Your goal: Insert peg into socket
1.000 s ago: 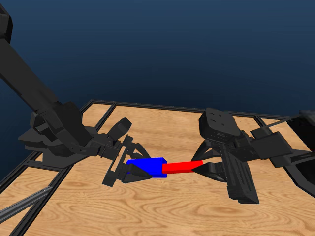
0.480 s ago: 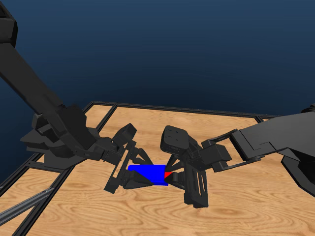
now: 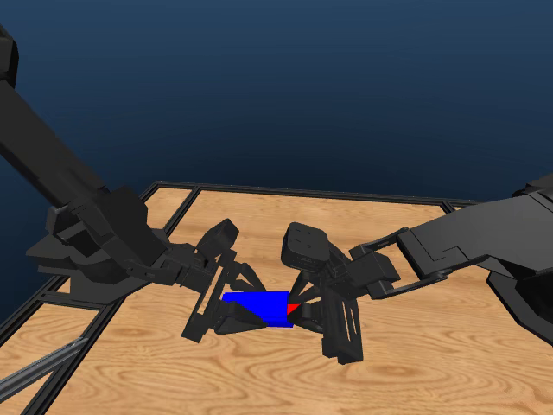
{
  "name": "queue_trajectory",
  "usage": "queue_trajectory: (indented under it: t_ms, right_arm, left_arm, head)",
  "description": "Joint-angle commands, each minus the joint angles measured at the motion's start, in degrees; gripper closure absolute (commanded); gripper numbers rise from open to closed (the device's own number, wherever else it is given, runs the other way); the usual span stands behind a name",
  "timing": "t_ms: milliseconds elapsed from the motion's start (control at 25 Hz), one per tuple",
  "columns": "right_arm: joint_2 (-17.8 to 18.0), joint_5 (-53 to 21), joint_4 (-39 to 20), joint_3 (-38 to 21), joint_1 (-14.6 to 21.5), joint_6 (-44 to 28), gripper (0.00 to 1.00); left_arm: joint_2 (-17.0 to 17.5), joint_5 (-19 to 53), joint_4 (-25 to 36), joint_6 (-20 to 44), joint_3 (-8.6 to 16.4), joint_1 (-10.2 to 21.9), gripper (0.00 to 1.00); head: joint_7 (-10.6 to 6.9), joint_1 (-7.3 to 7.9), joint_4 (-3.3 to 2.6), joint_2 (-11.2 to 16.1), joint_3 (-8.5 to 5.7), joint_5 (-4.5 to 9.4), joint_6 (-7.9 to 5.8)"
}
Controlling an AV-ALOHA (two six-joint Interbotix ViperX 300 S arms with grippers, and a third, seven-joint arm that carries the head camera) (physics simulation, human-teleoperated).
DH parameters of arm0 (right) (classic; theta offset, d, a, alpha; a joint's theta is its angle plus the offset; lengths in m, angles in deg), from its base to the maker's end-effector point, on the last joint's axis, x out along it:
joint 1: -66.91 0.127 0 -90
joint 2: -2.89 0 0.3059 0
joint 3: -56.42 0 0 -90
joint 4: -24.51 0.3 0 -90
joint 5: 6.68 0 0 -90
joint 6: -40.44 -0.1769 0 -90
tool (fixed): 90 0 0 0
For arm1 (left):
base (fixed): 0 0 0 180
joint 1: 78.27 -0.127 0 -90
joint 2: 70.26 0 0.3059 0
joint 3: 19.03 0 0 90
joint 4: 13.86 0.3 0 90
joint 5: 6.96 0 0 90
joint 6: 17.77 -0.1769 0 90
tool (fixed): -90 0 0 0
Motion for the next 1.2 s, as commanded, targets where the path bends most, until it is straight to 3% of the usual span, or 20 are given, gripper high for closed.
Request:
queue_trajectory:
  t_ms: [40, 400, 480, 520, 560, 800, 1000, 1200]
  right_arm:
    - [-3.6, 1.4, 0.2, 2.8, 1.2, -1.0, 0.0]
    - [-9.5, -0.7, -1.4, 9.4, 2.3, -6.1, 0.0]
    - [-10.4, -0.6, -1.8, 10.1, 2.3, -7.0, 0.0]
    - [-10.5, -0.6, -2.2, 10.1, 2.4, -7.7, 0.26]
    - [-10.0, -0.2, -2.1, 10.3, 2.3, -7.5, 1.0]
    - [-7.9, 0.6, -2.7, 8.3, 1.1, -7.2, 1.0]
    - [-2.9, 3.5, -0.9, 2.8, 0.7, -3.2, 1.0]
    - [-0.1, 3.1, 0.2, -1.9, 0.2, 0.6, 1.0]
  left_arm:
    - [0.8, -2.2, 0.5, -0.5, 0.9, -0.3, 1.0]
    - [1.7, -1.9, 0.6, 0.5, 1.6, -1.2, 1.0]
    - [0.9, -0.9, 1.0, 0.4, 0.4, -1.2, 1.0]
    - [1.5, -1.7, 1.5, 0.1, 0.0, -1.0, 1.0]
    - [1.3, -1.4, 1.0, 0.7, 1.0, -1.3, 1.0]
    - [1.2, -0.4, 1.8, 0.2, 1.4, -1.4, 1.0]
    - [0.7, -1.0, 2.0, 1.0, 2.5, -1.3, 1.0]
    - [0.1, -1.9, 1.7, 1.5, 1.7, -0.8, 1.0]
  head:
    - [0.13, -0.42, -0.01, -0.5, -0.8, -0.77, 0.24]
    - [0.7, -1.32, -0.15, -0.6, -0.82, -0.76, 0.56]
    - [0.77, -1.61, -0.21, -0.7, -0.83, -0.67, 0.58]
    - [0.79, -1.66, -0.22, -0.7, -0.82, -0.67, 0.61]
    - [0.87, -1.76, -0.23, -0.7, -0.81, -0.71, 0.67]
    - [1.07, -2.07, -0.26, -0.6, -0.84, -0.71, 0.87]
    - [0.78, -1.92, -0.21, -0.5, -0.85, -0.6, 1.0]
    - [0.69, -1.68, -0.17, -0.4, -0.94, -0.76, 0.91]
